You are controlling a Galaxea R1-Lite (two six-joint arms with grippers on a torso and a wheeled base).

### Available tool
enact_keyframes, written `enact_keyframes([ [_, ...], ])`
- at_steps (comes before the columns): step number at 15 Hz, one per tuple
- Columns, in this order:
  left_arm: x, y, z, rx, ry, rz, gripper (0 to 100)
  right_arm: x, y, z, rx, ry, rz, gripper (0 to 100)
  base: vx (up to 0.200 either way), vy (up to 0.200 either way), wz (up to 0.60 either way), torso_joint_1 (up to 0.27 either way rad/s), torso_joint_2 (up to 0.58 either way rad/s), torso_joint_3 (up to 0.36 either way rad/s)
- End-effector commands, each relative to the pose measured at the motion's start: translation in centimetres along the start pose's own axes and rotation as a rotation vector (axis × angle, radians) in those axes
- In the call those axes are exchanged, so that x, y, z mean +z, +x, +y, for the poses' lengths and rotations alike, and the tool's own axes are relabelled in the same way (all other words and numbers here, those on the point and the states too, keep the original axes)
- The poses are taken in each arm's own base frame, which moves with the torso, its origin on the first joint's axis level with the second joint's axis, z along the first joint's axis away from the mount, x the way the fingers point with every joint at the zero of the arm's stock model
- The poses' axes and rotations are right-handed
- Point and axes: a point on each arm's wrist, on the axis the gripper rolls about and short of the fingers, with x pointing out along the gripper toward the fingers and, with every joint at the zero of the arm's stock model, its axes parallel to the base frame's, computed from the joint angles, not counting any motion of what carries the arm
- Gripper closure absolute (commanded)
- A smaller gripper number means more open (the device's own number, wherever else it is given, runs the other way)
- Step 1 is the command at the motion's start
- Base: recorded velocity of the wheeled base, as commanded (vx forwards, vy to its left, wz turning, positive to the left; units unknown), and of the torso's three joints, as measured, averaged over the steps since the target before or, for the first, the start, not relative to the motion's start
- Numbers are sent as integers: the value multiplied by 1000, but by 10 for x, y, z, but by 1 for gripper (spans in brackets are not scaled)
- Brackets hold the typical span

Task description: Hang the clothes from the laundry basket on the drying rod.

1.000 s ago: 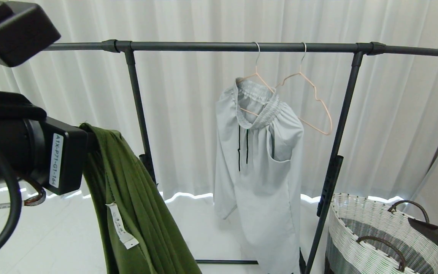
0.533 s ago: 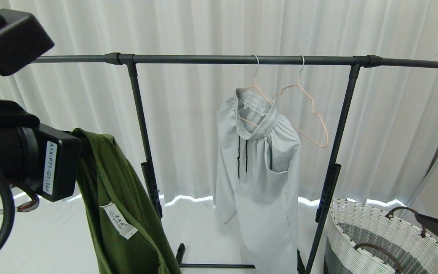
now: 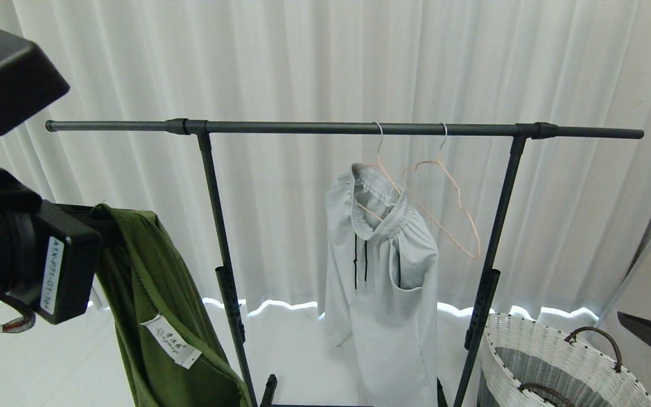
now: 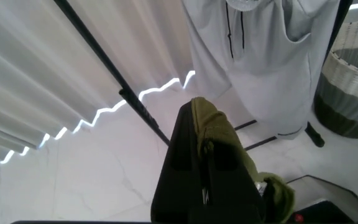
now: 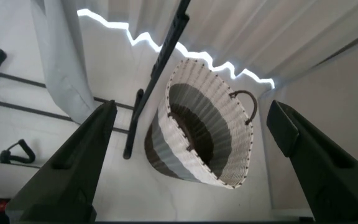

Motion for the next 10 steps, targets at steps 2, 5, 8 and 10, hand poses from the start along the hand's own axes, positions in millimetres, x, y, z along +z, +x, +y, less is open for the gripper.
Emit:
enact_keyframes([
  [2,-2,-4,2,1,-5,-23,100,0,0,0,0,3,-5,0,0,0,0,237,-508,-281],
  [5,-2,-4,2,2,12,-29,100,1,0,0,0,10,-11,0,0,0,0,245,-528,-284],
  [8,-3,-3,1,1,28,-22,100,-1,1,1,16,10,-7,0,0,0,0,263,-554,-299],
  [10,-3,-2,1,5,26,-21,100,-3,3,1,11,11,1,0,0,0,0,144,-315,-159],
])
